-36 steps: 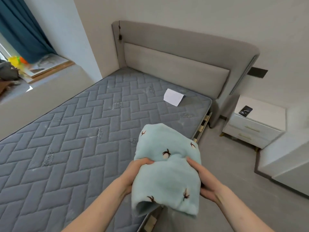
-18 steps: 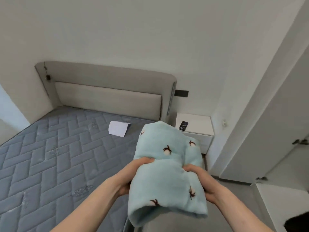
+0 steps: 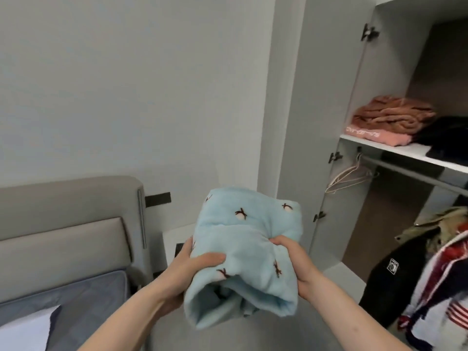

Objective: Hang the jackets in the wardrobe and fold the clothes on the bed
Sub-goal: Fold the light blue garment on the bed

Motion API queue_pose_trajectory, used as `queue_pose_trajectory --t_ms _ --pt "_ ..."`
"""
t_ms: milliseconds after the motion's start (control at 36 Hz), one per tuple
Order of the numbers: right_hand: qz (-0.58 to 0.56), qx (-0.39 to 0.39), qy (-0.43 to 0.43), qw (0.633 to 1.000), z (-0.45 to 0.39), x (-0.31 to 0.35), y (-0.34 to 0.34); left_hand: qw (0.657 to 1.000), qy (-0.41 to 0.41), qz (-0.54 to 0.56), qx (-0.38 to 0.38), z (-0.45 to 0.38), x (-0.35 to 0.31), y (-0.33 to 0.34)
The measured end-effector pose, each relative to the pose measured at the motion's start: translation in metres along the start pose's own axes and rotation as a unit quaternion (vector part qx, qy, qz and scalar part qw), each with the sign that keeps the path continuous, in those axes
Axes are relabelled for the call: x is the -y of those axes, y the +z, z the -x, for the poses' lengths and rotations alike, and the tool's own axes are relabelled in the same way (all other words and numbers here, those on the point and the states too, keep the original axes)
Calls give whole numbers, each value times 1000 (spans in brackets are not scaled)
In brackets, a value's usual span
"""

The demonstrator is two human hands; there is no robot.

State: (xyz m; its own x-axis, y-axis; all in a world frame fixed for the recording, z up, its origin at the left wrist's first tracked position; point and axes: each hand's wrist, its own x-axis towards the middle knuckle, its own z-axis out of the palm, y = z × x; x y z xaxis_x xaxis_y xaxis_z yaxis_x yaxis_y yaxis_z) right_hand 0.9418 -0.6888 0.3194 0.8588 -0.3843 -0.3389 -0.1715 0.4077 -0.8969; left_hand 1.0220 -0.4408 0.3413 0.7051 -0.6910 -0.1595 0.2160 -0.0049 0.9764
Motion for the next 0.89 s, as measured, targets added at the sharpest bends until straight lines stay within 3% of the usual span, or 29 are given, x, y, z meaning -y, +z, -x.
queue_pose_trajectory --t_ms 222,583,889 --pt "-46 -75 -86 992 -24 86 -40 999 12 -29 33 -134 -58 28" --pt "-89 -189 -214 954 -69 216 -133 982 92 -73 151 -292 -152 139" --pt "-119 -206 -286 928 -100 327 -221 963 127 -25 236 -401 -217 249"
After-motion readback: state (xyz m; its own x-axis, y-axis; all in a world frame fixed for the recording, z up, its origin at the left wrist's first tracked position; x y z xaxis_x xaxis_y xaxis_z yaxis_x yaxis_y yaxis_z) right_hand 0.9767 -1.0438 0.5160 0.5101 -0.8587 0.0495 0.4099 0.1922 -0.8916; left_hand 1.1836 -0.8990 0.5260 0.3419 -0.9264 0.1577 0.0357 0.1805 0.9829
